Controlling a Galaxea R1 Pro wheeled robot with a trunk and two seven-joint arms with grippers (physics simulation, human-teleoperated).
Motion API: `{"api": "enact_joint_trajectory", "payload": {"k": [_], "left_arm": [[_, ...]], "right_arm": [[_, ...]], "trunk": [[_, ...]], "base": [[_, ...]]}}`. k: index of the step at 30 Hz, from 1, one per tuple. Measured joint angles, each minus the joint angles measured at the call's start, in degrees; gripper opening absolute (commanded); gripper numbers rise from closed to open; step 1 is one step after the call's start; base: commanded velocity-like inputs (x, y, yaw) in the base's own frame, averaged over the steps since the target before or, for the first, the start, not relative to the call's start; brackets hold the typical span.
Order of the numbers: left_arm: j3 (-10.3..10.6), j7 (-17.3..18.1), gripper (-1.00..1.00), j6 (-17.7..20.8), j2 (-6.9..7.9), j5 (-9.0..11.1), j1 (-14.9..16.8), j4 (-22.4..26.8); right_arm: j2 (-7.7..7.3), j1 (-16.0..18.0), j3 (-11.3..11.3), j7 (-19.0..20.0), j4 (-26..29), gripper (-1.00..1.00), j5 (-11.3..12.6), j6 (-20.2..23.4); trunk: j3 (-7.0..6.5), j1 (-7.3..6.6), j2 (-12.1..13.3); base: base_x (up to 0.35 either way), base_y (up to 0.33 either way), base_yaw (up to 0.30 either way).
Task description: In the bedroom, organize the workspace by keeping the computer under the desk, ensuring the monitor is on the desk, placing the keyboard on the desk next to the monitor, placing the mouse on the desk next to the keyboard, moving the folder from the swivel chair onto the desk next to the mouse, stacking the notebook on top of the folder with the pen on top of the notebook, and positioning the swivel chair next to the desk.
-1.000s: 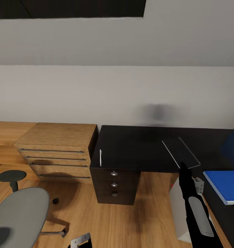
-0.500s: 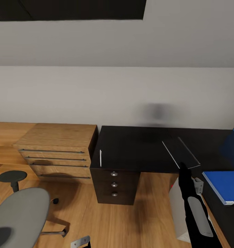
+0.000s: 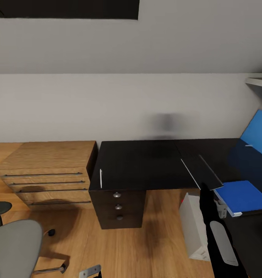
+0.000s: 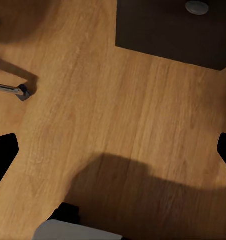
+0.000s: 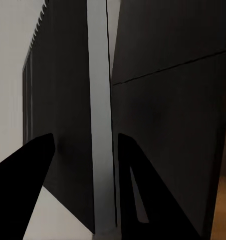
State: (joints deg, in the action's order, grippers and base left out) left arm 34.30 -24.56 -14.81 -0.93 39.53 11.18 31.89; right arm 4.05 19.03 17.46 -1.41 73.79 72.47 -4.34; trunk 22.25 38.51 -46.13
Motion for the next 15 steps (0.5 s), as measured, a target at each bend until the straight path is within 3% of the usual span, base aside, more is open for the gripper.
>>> {"api": "enact_joint_trajectory", "payload": {"k": [7, 15], "left_arm": [[0.03, -0.05, 1.0, 0.0, 0.0, 0.03, 0.0, -0.08], [0.03, -0.04, 1.0, 0.0, 0.0, 0.04, 0.0, -0.09]], "right_arm": [[0.02, 0.0, 0.02, 0.14, -0.02, -1.0, -0.09, -0.04], [-0.16, 0.0, 0.15, 0.0, 0.01, -1.0, -0.08, -0.15]], "trunk": [[0.03, 0.0, 0.0], [0.28, 0.0, 0.0]], "base": [[0.0, 0.0, -0.008], [0.0, 0.0, -0.187]]}}
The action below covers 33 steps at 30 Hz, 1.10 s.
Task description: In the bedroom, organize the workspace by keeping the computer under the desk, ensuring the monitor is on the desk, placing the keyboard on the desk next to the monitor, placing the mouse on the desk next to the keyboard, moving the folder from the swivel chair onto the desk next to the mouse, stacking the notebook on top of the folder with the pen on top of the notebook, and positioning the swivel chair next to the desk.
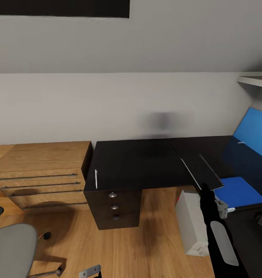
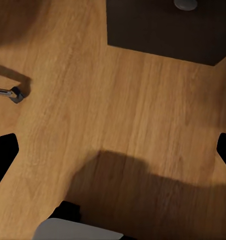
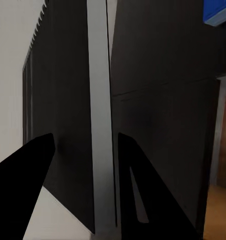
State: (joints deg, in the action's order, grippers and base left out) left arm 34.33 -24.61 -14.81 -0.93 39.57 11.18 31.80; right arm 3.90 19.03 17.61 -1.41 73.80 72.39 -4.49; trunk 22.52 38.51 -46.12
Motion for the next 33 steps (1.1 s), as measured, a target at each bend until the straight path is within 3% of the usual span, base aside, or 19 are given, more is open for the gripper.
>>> {"api": "enact_joint_trajectory", "payload": {"k": [4, 8, 13, 22, 33], "left_arm": [[0.0, 0.0, 1.0, 0.0, -0.03, -0.02, 0.0, -0.15], [0.05, 0.0, 1.0, -0.01, -0.15, -0.07, 0.0, -1.16], [0.08, 0.0, 1.0, -0.01, -0.24, -0.09, 0.0, -1.58], [0.08, -0.01, 1.0, -0.08, -0.25, -0.09, 0.0, -1.66], [0.08, -0.01, 1.0, -0.09, -0.26, -0.18, 0.0, -1.66]], "right_arm": [[-0.14, 0.0, 0.11, -0.82, -0.05, -1.0, -0.01, -0.02], [-0.47, 0.0, 0.25, -5.94, -0.06, -1.0, -0.08, 0.01], [-1.59, 0.0, 0.52, -9.02, -0.04, -1.0, -0.13, -0.02], [-4.11, 0.16, 0.53, -11.63, -1.15, -1.0, -0.08, 0.14], [-4.47, 0.28, 0.24, -11.74, -0.35, -1.0, 0.11, 0.32]], "trunk": [[0.17, 0.0, 0.0], [0.35, 0.0, 0.0], [0.6, 0.0, 0.0], [1.22, 0.0, 0.0], [1.63, 0.0, -0.01]], "base": [[0.0, -0.001, -0.221], [0.0, -0.049, -0.225], [0.0, -0.079, -0.217], [0.0, -0.042, -0.168], [0.0, -0.001, -0.065]]}}
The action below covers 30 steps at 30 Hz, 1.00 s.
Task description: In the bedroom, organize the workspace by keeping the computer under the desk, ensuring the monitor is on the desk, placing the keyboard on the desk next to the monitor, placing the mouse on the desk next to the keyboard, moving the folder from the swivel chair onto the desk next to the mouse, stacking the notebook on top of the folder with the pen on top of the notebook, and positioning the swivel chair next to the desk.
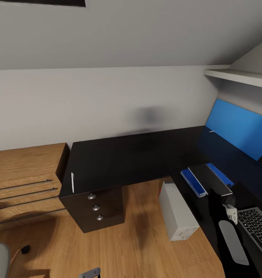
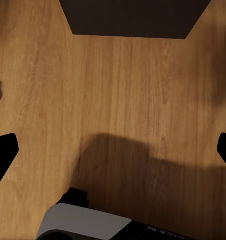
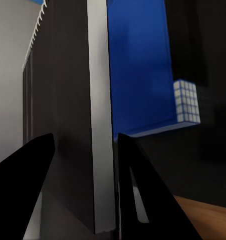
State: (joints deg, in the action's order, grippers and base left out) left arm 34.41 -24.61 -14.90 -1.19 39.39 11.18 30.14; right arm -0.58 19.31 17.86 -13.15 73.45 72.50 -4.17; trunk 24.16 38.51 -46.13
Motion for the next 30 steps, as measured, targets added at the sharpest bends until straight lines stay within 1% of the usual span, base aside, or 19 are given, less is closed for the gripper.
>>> {"api": "enact_joint_trajectory", "payload": {"k": [5, 15, 20, 21, 23, 24, 30], "left_arm": [[0.0, 0.05, 1.0, 0.06, 0.0, 0.0, 0.0, -0.06], [0.0, 0.09, 1.0, 0.09, -0.01, 0.0, 0.0, -0.47], [0.07, 0.09, 1.0, 0.07, -0.07, 0.0, 0.0, -0.53], [0.08, 0.09, 1.0, 0.08, -0.08, 0.0, 0.0, -0.53], [0.08, 0.09, 1.0, 0.07, -0.09, 0.0, 0.0, -0.53], [0.08, 0.08, 1.0, 0.08, -0.09, 0.0, 0.0, -0.52], [0.09, 0.09, 1.0, 0.08, -0.09, 0.0, 0.0, -0.53]], "right_arm": [[-0.28, -0.06, 0.1, 0.04, 0.95, -1.0, -0.23, 0.22], [-0.31, -0.09, 0.24, -0.02, 0.47, -1.0, -0.23, 0.22], [-0.41, -0.12, 0.24, -0.32, 0.04, -1.0, -0.39, 0.26], [-1.21, -0.1, -0.15, -0.5, -0.09, -1.0, -0.66, 0.3], [-1.92, -0.09, -0.38, -0.56, -0.17, -1.0, -0.98, 0.35], [-2.39, -0.1, -0.46, -0.59, -0.89, -1.0, -1.54, 0.36], [-2.71, -0.02, -0.54, -0.98, -2.08, -1.0, -3.15, 1.03]], "trunk": [[0.01, -0.01, 0.0], [0.01, -0.03, 0.0], [0.01, -0.01, 0.0], [0.01, 0.0, 0.0], [0.01, 0.0, 0.0], [0.01, 0.0, 0.0], [0.01, -0.01, 0.0]], "base": [[0.036, -0.004, -0.002], [0.235, -0.149, 0.0], [0.088, -0.07, 0.0], [0.004, -0.003, 0.0], [0.002, -0.001, 0.0], [0.0, 0.0, 0.0], [0.044, 0.0, 0.0]]}}
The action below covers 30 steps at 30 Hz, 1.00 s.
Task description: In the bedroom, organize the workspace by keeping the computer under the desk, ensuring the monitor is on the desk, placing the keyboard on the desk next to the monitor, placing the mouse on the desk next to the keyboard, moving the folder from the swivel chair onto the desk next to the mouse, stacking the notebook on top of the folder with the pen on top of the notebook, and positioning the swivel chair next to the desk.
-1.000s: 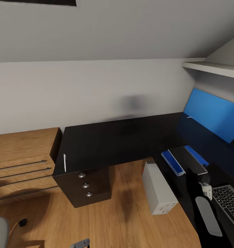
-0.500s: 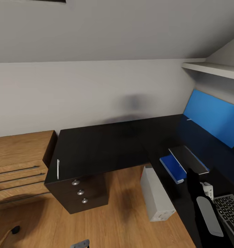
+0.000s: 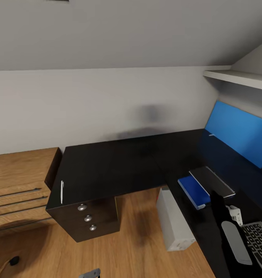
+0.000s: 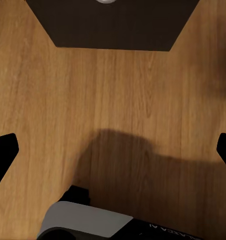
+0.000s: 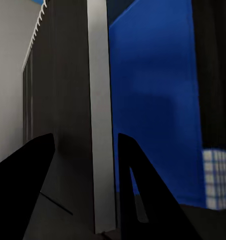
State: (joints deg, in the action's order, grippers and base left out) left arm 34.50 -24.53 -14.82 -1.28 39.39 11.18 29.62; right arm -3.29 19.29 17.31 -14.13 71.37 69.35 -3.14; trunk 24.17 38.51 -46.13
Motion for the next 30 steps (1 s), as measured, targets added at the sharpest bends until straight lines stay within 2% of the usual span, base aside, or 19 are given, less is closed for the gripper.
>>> {"api": "enact_joint_trajectory", "payload": {"k": [4, 7, 12, 18, 25, 30], "left_arm": [[0.0, 0.0, 1.0, -0.01, 0.0, 0.0, 0.0, 0.0], [0.01, 0.0, 1.0, -0.02, 0.0, 0.0, 0.0, -0.01], [-0.05, 0.0, 1.0, -0.07, 0.0, 0.0, 0.0, 0.0], [-0.07, 0.0, 1.0, -0.09, 0.0, 0.0, 0.0, -0.01], [-0.09, 0.0, 1.0, -0.09, 0.0, -0.02, 0.0, 0.0], [-0.09, 0.0, 1.0, -0.09, 0.0, -0.01, 0.0, -0.01]], "right_arm": [[-0.02, 0.02, -0.1, -0.26, -0.13, -1.0, -0.56, 0.09], [-0.02, 0.06, -1.32, -0.33, -0.22, -1.0, -2.47, 0.11], [-0.02, 0.24, -2.31, -0.47, -2.56, -1.0, -4.02, 0.17], [-0.11, 0.38, -2.46, -0.65, -3.88, -1.0, -4.33, 0.2], [-1.0, 0.56, -2.46, -4.5, -5.04, -1.0, -4.39, 0.26], [-1.15, 0.71, -2.5, -4.88, -5.22, -1.0, -4.37, 0.26]], "trunk": [[0.0, -0.02, 0.0], [0.0, -0.02, 0.0], [0.0, 0.0, 0.0], [0.0, 0.01, 0.0], [0.0, 0.01, 0.0], [0.0, 0.01, 0.0]], "base": [[0.265, 0.0, 0.0], [0.29, 0.0, 0.0], [0.102, 0.0, 0.0], [0.002, 0.0, 0.0], [0.0, 0.0, 0.0], [0.0, 0.0, 0.0]]}}
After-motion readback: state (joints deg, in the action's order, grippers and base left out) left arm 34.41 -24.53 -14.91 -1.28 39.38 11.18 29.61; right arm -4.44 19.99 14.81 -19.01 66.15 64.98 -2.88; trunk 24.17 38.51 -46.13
